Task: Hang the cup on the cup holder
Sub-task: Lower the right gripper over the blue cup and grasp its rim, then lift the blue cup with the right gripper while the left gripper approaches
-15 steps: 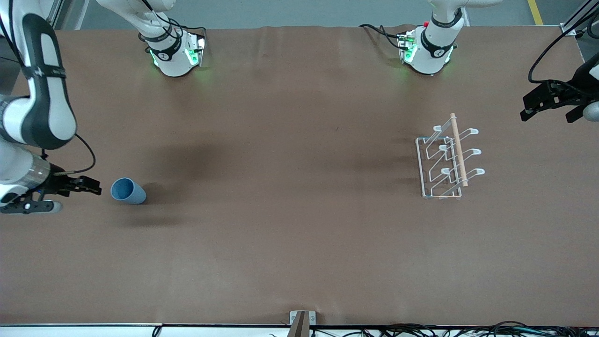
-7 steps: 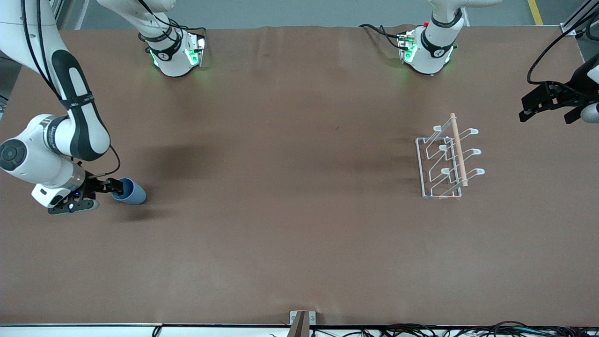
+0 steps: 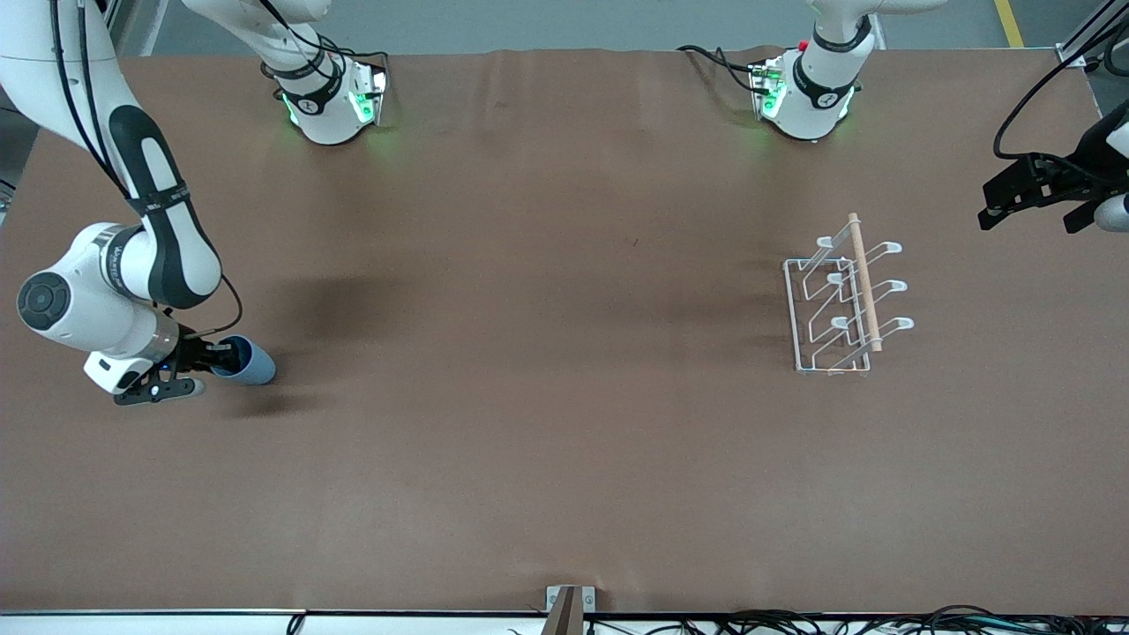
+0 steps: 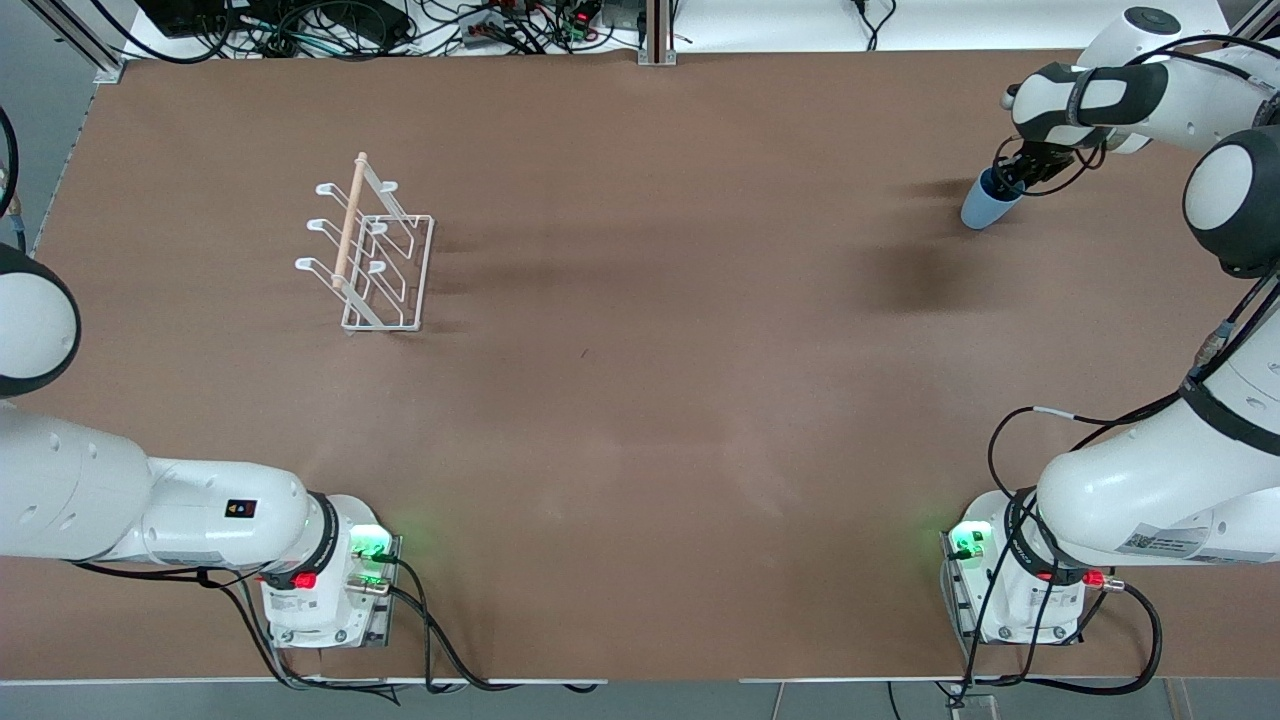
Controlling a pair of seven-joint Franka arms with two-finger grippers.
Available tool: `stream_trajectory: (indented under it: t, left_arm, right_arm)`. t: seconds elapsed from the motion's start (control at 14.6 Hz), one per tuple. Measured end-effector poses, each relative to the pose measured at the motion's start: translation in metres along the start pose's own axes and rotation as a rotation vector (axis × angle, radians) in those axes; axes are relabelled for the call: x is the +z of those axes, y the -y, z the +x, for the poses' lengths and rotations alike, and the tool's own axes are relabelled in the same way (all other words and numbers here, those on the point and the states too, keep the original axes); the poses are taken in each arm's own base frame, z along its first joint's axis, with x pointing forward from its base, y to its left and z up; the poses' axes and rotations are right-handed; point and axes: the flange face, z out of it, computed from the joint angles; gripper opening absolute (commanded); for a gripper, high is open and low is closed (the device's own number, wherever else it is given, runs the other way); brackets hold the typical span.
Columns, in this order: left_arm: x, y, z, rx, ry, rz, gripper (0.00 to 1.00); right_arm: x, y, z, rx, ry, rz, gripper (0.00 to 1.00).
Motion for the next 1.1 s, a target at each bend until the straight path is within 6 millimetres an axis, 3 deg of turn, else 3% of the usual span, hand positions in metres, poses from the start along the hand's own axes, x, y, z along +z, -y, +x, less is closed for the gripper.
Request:
stream_trajectory:
  t: [0.27, 0.48, 0.82, 1.1]
  left_arm:
    - [0.000, -0.001, 0.000, 0.002, 0.000, 0.000, 1.00]
    - [0.000, -0.001, 0.000, 0.002, 0.000, 0.000, 1.00]
    - [0.006, -0.002, 0.003, 0.004, 0.010, 0.000, 1.00]
    - [0.008, -0.009, 0.004, 0.031, 0.015, 0.000, 1.00]
  right_arm:
    - [-0.010, 0.004, 0.005, 0.009, 0.055, 0.047, 0.00]
    - [-0.039, 0.016, 0.010, 0.060, 0.101, 0.177, 0.00]
    - [-0.123, 0.067, 0.009, 0.141, 0.173, 0.498, 0.00]
    - [-0.153, 0.113, 0.006, 0.189, 0.218, 0.808, 0.00]
